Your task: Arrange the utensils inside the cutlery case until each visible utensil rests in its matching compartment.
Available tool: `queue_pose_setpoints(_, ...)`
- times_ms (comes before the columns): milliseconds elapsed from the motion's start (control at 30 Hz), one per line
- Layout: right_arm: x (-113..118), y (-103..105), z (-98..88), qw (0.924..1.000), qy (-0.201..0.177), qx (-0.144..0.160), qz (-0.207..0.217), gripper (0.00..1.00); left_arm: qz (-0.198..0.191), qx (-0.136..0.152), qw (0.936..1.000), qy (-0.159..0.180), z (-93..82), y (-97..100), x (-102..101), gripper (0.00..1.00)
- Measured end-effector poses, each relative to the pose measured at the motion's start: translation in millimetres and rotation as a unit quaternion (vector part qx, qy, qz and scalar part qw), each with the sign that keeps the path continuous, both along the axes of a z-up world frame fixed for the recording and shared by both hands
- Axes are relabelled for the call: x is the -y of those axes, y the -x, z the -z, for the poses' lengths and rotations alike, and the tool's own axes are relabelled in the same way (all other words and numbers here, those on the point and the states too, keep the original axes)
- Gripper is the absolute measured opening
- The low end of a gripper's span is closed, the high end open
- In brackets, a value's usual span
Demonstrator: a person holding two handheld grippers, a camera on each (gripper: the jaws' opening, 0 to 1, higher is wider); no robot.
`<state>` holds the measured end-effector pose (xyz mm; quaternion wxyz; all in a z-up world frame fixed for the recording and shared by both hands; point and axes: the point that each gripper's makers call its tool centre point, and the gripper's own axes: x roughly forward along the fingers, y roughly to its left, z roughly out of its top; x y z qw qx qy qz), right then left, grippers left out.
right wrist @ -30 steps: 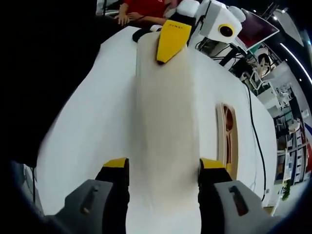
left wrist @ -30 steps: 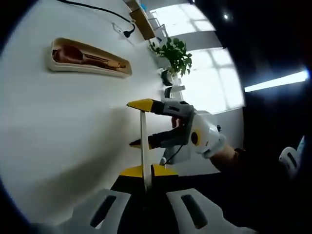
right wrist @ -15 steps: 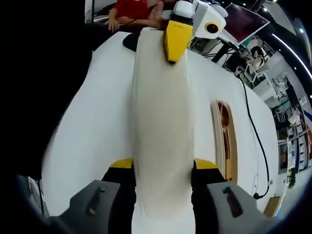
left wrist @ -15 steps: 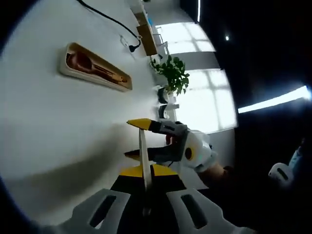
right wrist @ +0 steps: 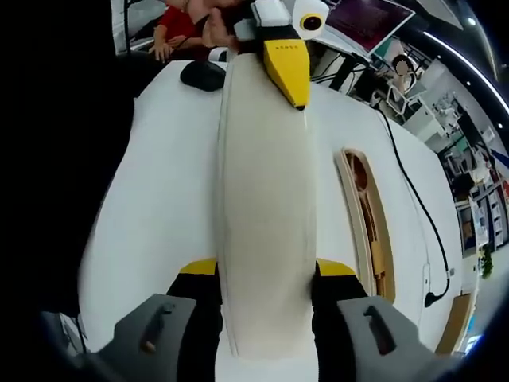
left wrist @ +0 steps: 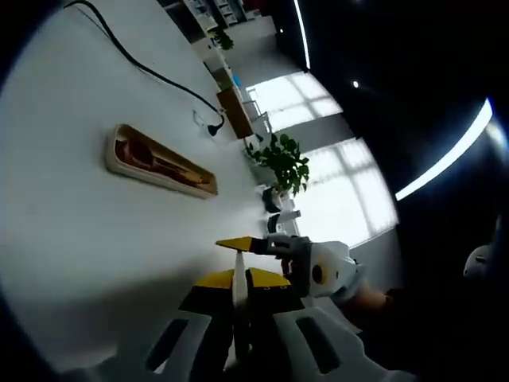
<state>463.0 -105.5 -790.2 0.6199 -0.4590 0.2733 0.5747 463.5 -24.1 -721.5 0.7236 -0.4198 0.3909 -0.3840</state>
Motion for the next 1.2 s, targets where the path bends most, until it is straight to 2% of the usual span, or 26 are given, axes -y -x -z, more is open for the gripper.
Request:
queue_pose_setpoints(200,-3.7,-1.6,-3.7,0.9999,-0.012,-0.001,0.008,0.42,-0.017,0.03,0.9993,-0.016,-5.0,-4.1,-3.4,0.06)
queue_pose_setpoints(300,-6.2,-3.3,-6.7,0.9997,-0.02,-0.004,0.016,0.42,-0.037,0.088,0.995,-0.026,-12.3,-10.9,-6.8,0.08)
queue_pose_setpoints(433,-7.4,-5.5,-9.9,0.9994,-0.027,-0.004,0.02,0.42,-0.042,0.083,0.9955,-0.017,-14.0,-9.3,-4.9,0.1)
queue_pose_setpoints(500,-7.2,-4.8,-9.6,0.9994,-0.028,-0.007,0.021,0.42,-0.043,0.09,0.9949,-0.016,-15.8,-9.6,-3.0,0.13)
queue_pose_setpoints(700,-8.0,-4.8,-11.5,0.9994,-0.029,-0.005,0.019,0.42,-0.031,0.111,0.9919,-0.054,-12.7,-7.1,1.9,0.13)
queue_pose_setpoints(833,-10.7,-4.5,-12.9,0.9993,-0.031,-0.004,0.018,0.42,-0.034,0.146,0.9837,-0.099,-9.1,-8.9,-0.8,0.15)
queue_pose_setpoints(900,-12.2,-3.8,-14.5,0.9994,-0.031,-0.003,0.016,0.42,-0.028,0.158,0.9806,-0.113,-7.3,-7.8,0.0,0.17)
queue_pose_setpoints(967,-14.0,-3.1,-16.2,0.9993,-0.033,-0.003,0.015,0.42,-0.013,0.184,0.9745,-0.127,-7.2,-4.4,2.2,0.19)
queue_pose_setpoints(1133,-16.5,-1.6,-18.8,0.9995,-0.031,0.0,0.003,0.42,0.029,0.21,0.9659,-0.148,-7.1,7.2,8.2,0.22)
queue_pose_setpoints(1200,-17.2,-3.2,-20.7,0.9995,-0.032,0.001,0.004,0.42,0.023,0.215,0.964,-0.155,-8.0,3.9,4.5,0.24)
